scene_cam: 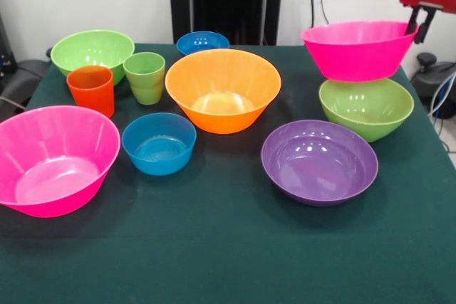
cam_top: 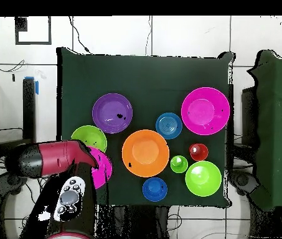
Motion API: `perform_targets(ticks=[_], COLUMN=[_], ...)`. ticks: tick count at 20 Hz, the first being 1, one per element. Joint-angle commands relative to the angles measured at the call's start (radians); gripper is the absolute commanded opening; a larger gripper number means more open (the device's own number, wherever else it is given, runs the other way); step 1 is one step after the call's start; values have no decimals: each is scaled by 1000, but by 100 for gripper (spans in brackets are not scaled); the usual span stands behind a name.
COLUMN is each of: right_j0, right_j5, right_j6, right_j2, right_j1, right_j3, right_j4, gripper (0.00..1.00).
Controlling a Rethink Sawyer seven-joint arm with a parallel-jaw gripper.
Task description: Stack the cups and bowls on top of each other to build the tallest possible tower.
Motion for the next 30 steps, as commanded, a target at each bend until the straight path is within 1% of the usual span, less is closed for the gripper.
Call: perform_targets(ticks=[1,7,9,12,15,24,30], right_j0=[-41,-48,-54,-70,-84,-104,-124], right_j5=[-92,-115,-109,-114,-127,-119,-124], right_j6=[23,6,-15,-45,-68,-93,-108], right_j2=[77,83,88,106,127,170,198], right_j1=[98,118,126,133,126,109,102], right_j3=[-106,-136,-168,-182,-176,-173,-171], right_j4=[-41,-60,-71,-79,-86,-94,-123], gripper=[0,0,0,0,0,0,0])
